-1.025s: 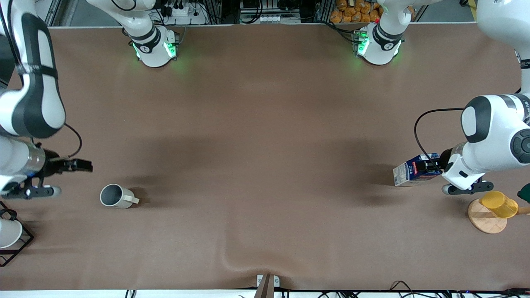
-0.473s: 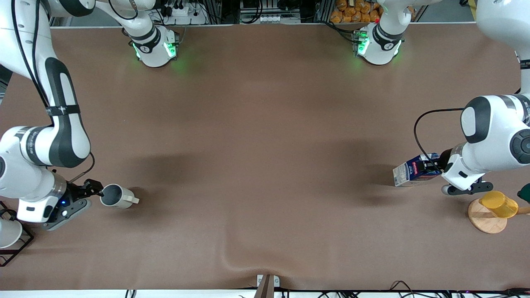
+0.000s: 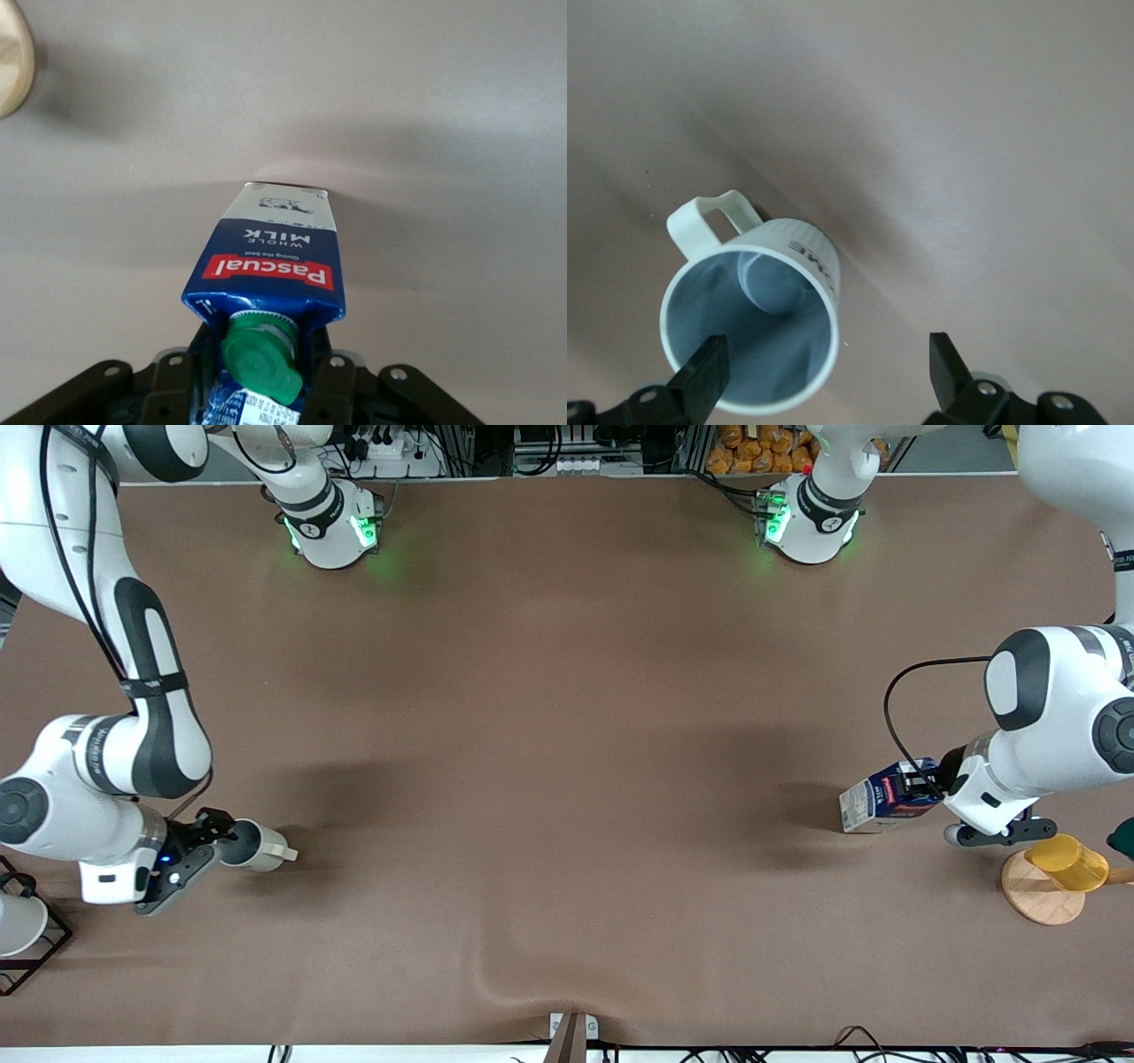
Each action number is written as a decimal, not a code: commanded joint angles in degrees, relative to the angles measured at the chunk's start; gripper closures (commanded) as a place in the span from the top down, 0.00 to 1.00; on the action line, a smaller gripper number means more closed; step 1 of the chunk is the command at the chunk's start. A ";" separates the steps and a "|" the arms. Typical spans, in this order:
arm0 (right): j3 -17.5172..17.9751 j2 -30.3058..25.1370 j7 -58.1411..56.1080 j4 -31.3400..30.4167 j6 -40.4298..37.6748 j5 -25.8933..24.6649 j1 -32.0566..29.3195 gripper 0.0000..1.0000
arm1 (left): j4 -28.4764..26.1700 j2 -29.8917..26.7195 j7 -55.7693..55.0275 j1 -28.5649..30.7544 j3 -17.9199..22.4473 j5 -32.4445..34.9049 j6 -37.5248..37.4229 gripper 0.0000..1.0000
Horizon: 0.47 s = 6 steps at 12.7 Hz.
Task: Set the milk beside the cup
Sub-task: 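Close the right gripper on the white mug rim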
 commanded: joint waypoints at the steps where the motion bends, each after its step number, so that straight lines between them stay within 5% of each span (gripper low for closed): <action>1: 0.69 3.93 -0.50 1.69 -0.07 -0.19 0.85 1.00 | 0.92 -2.09 -0.51 -2.17 -0.69 1.13 -1.64 0.43; 2: 0.69 4.11 -0.50 1.69 0.19 -0.02 0.67 1.00 | 1.35 -2.79 -0.59 -3.14 -0.86 1.13 -1.90 0.43; 3: 0.69 4.11 -0.50 1.69 0.11 0.07 0.67 0.25 | 1.88 -2.97 -0.94 -3.93 -1.39 1.04 -2.78 0.43; 4: 0.78 4.11 -0.50 1.69 0.10 1.12 0.32 0.00 | 3.01 -2.98 -2.08 -4.55 -2.18 1.04 -4.00 0.43; 6: 0.69 4.11 -0.24 1.69 0.02 3.06 0.23 0.00 | 5.39 -2.98 -6.11 -5.26 -4.89 1.04 -6.99 0.43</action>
